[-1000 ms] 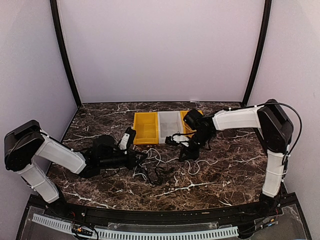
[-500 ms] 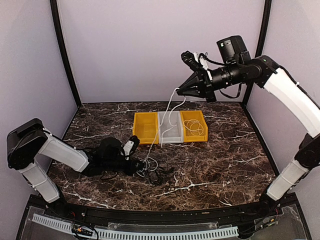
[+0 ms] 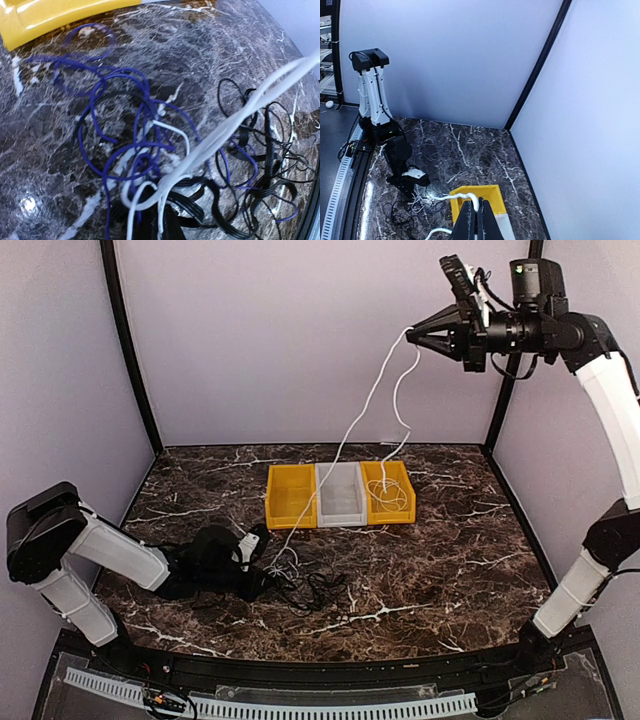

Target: Untangle the cables

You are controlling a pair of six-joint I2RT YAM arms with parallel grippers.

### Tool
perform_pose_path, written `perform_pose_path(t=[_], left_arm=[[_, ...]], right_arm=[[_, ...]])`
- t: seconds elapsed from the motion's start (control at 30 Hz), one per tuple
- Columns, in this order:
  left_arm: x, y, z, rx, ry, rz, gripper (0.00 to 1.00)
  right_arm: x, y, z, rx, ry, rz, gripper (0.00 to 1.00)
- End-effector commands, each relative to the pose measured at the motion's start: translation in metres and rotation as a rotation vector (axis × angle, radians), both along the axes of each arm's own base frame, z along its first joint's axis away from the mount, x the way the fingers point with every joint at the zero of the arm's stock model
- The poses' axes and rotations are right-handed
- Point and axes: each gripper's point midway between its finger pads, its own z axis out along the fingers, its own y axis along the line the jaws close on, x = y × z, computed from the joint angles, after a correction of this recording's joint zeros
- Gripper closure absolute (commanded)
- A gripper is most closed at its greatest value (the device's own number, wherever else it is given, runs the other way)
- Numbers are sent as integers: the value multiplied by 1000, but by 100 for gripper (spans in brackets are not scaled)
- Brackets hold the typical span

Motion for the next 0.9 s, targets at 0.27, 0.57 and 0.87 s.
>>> perform_pose_path(t=[0.27, 0.57, 0.87], left_arm=[[-21, 31, -37, 124, 89, 34, 100], [-28, 52, -28, 118, 67, 93, 100], [-26, 67, -37, 171, 105, 187, 100]], right_arm=[[-12, -59, 76, 138, -181, -100, 100], [-6, -80, 90, 161, -219, -183, 100], [3, -97, 104, 180, -259, -234, 100]])
